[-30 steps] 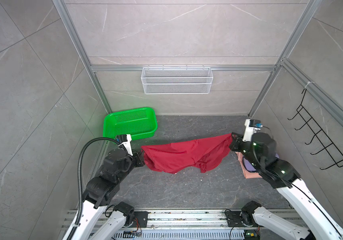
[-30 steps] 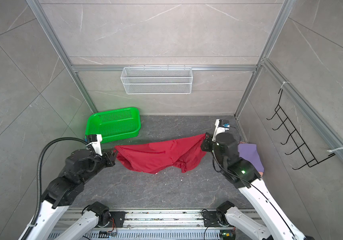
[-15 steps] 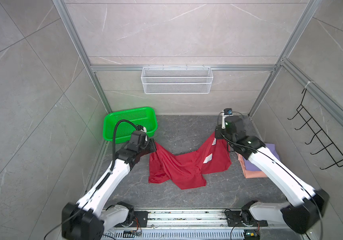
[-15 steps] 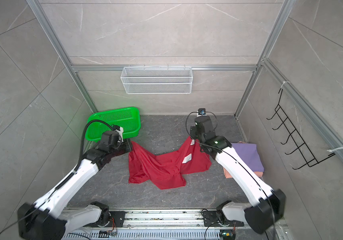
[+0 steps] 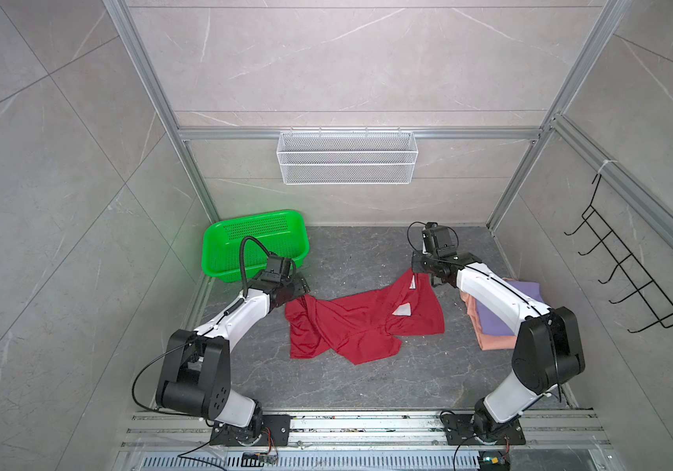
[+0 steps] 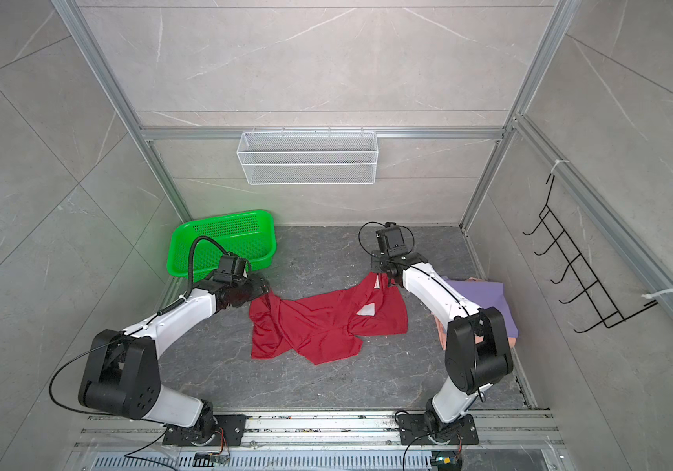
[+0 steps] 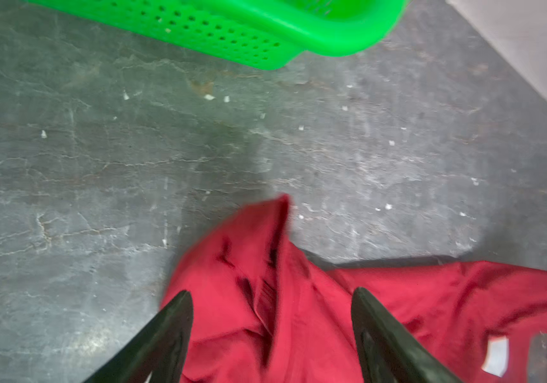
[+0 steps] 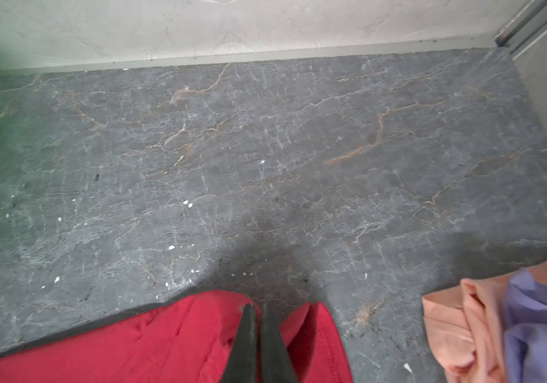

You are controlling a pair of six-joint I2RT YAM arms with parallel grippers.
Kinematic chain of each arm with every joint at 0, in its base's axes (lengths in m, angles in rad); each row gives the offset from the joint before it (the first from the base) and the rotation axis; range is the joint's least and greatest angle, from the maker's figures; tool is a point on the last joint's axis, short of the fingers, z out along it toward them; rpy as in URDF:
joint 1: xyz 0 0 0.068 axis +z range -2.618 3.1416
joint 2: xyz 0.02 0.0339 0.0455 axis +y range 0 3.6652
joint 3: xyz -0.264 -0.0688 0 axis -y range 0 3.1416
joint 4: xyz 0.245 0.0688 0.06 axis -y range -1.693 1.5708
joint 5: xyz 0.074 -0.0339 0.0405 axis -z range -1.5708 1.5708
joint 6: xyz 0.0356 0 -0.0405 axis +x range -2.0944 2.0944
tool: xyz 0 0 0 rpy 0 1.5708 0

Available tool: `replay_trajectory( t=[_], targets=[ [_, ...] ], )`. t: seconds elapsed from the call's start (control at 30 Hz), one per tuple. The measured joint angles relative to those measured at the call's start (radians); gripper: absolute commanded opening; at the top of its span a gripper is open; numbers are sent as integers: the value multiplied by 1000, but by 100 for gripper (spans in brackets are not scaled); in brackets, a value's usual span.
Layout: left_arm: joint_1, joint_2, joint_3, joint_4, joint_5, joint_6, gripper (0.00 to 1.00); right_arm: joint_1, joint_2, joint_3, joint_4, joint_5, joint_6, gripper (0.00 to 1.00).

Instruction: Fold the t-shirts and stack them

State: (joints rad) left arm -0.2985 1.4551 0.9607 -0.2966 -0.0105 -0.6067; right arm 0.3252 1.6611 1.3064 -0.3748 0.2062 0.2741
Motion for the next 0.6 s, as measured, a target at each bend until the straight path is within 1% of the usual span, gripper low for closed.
replay_trajectory(
  t=[0.07, 0.17, 0.23, 0.33, 0.47, 0.6],
  targets=[
    [-50, -53, 0, -22, -13, 19, 79, 0, -6, -11, 11, -10, 7, 0],
    [-161, -128, -3, -48, -19, 38, 81, 0, -31, -45, 14, -17, 22, 0],
    [-261, -168, -17, -62, -25, 43, 83, 0, -53, -74, 14, -21, 29, 0],
    [-405, -193, -53, -78, -33, 43, 84, 0, -87, -111, 14, -27, 42, 0],
    [-555, -152, -75, -108, -61, 43, 84, 0, -132, -153, 14, -39, 53, 0],
    [-680, -5, -41, -134, -108, 46, 83, 0, -191, -201, 14, -47, 67, 0]
  ],
)
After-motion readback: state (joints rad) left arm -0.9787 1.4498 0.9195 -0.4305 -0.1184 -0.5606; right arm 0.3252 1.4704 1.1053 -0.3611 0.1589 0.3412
